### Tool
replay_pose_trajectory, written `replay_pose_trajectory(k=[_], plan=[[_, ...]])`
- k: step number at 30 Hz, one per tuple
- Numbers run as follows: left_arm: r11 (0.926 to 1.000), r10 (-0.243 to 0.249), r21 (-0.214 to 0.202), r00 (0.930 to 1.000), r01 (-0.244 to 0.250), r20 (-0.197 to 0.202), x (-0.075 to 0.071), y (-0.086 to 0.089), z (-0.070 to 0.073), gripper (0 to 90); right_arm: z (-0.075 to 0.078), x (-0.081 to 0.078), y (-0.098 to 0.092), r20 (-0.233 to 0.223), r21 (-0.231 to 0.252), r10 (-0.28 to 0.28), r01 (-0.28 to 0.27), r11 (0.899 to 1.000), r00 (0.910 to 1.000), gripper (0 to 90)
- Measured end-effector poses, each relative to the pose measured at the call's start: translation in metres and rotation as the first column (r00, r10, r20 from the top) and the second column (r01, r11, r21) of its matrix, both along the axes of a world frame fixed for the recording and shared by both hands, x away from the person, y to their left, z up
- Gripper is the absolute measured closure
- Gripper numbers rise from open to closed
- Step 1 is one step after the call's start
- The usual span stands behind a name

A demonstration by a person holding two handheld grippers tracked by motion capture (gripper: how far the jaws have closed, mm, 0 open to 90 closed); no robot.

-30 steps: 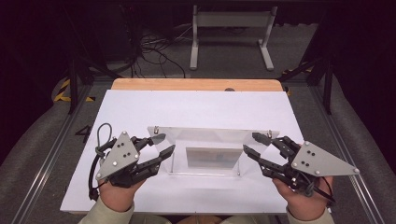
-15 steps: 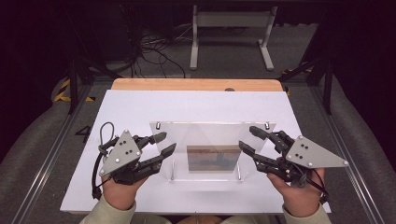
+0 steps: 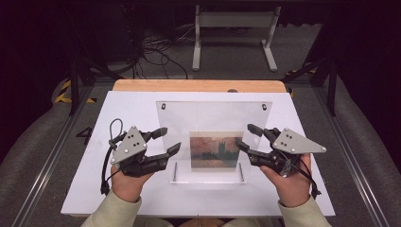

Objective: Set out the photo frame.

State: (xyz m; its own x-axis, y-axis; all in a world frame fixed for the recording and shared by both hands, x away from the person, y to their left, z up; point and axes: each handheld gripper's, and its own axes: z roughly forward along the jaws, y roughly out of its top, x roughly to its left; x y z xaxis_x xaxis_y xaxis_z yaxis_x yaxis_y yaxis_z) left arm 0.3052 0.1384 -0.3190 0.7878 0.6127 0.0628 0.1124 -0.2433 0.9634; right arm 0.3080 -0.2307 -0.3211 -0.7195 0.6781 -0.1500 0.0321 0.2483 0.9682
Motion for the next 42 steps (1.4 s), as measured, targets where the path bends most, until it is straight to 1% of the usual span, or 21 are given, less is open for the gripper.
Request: replay_pose_trajectory(k=[3, 4, 5, 8, 11, 14, 15, 18, 20, 21, 22, 24, 25, 26, 27, 28, 31, 35, 37, 39, 42], plan=[[1.0000, 0.006, -0.003, 0.9999, -0.006, -0.011, 0.006, -0.001, -0.006, 36.9, -0.004, 0.004, 0.000, -0.011, -0.002, -0.003, 0.003, 1.000, 0.9999, 38.9], [1.0000, 0.003, -0.003, 0.9997, -0.004, -0.024, 0.009, 0.000, -0.008, 36.6, -0.006, 0.006, 0.000, -0.022, -0.002, -0.005, 0.005, 1.000, 0.9997, 38.0], [1.0000, 0.003, -0.003, 0.9997, -0.004, -0.024, 0.009, 0.000, -0.008, 36.6, -0.006, 0.006, 0.000, -0.022, -0.002, -0.005, 0.005, 1.000, 0.9997, 38.0], [1.0000, 0.005, -0.007, 0.9990, -0.006, -0.045, 0.012, 0.001, -0.011, 35.9, -0.009, 0.008, -0.002, -0.030, 0.002, -0.021, 0.021, 1.000, 0.9993, 33.9], [0.9997, 0.011, -0.023, 0.9978, -0.012, -0.066, 0.014, 0.005, -0.012, 32.6, -0.009, 0.008, -0.004, -0.036, 0.009, -0.018, 0.019, 1.000, 0.9992, 32.9], [0.9995, 0.011, -0.027, 0.9975, -0.013, -0.069, 0.013, 0.009, -0.011, 30.0, -0.006, 0.004, -0.007, -0.037, 0.026, -0.022, 0.023, 0.999, 0.9991, 31.2], [0.9995, 0.011, -0.027, 0.9975, -0.013, -0.069, 0.013, 0.009, -0.011, 29.3, -0.004, 0.002, -0.009, -0.035, 0.034, -0.022, 0.024, 0.999, 0.9991, 30.8], [0.9993, 0.020, -0.030, 0.9976, -0.022, -0.066, 0.010, 0.019, -0.009, 27.6, 0.000, -0.003, -0.019, -0.045, 0.062, -0.035, 0.037, 0.997, 0.9984, 29.9], [0.9990, 0.031, -0.029, 0.9973, -0.033, -0.067, 0.008, 0.026, -0.009, 26.6, 0.003, -0.006, -0.027, -0.039, 0.076, -0.046, 0.049, 0.996, 0.9982, 30.0], [0.9990, 0.031, -0.029, 0.9973, -0.033, -0.067, 0.008, 0.026, -0.009, 26.3, 0.005, -0.006, -0.031, -0.034, 0.077, -0.054, 0.056, 0.995, 0.9980, 30.0], [0.9986, 0.039, -0.034, 0.9965, -0.041, -0.075, 0.008, 0.031, -0.009, 25.8, 0.006, -0.007, -0.036, -0.036, 0.085, -0.066, 0.068, 0.994, 0.9972, 30.0], [0.9979, 0.053, -0.032, 0.9955, -0.056, -0.079, 0.007, 0.039, -0.010, 25.3, 0.006, -0.007, -0.044, -0.043, 0.091, -0.085, 0.088, 0.992, 0.9955, 30.5], [0.9968, 0.073, -0.026, 0.9942, -0.076, -0.079, 0.007, 0.046, -0.013, 25.1, 0.006, -0.007, -0.048, -0.046, 0.087, -0.095, 0.098, 0.991, 0.9945, 30.7], [0.9968, 0.073, -0.026, 0.9942, -0.076, -0.079, 0.007, 0.046, -0.013, 24.9, 0.006, -0.007, -0.048, -0.046, 0.087, -0.095, 0.098, 0.991, 0.9945, 30.7], [0.9954, 0.091, -0.021, 0.9926, -0.093, -0.079, 0.007, 0.052, -0.015, 24.9, 0.006, -0.007, -0.052, -0.054, 0.088, -0.102, 0.106, 0.990, 0.9933, 30.7], [0.9945, 0.101, -0.018, 0.9913, -0.103, -0.084, 0.008, 0.056, -0.017, 24.5, 0.005, -0.006, -0.057, -0.058, 0.079, -0.109, 0.114, 0.990, 0.9923, 30.6], [0.9905, 0.133, -0.025, 0.9865, -0.136, -0.096, 0.011, 0.069, -0.024, 23.3, 0.002, -0.005, -0.066, -0.076, 0.068, -0.126, 0.131, 0.989, 0.9892, 28.0], [0.9860, 0.165, -0.006, 0.9821, -0.166, -0.090, 0.014, 0.081, -0.035, 22.4, -0.005, -0.001, -0.078, -0.119, 0.047, -0.155, 0.162, 0.986, 0.9807, 23.2], [0.9846, 0.173, -0.005, 0.9805, -0.175, -0.093, 0.016, 0.087, -0.041, 22.2, -0.010, 0.001, -0.082, -0.132, 0.029, -0.164, 0.170, 0.985, 0.9775, 22.5], [0.9837, 0.177, -0.011, 0.9786, -0.179, -0.104, 0.018, 0.092, -0.046, 21.9, -0.015, 0.003, -0.087, -0.149, 0.026, -0.175, 0.181, 0.983, 0.9732, 21.9], [0.9820, 0.186, -0.010, 0.9764, -0.189, -0.109, 0.020, 0.098, -0.054, 21.5, -0.022, 0.007, -0.094, -0.176, 0.021, -0.192, 0.199, 0.980, 0.9655, 20.8]])
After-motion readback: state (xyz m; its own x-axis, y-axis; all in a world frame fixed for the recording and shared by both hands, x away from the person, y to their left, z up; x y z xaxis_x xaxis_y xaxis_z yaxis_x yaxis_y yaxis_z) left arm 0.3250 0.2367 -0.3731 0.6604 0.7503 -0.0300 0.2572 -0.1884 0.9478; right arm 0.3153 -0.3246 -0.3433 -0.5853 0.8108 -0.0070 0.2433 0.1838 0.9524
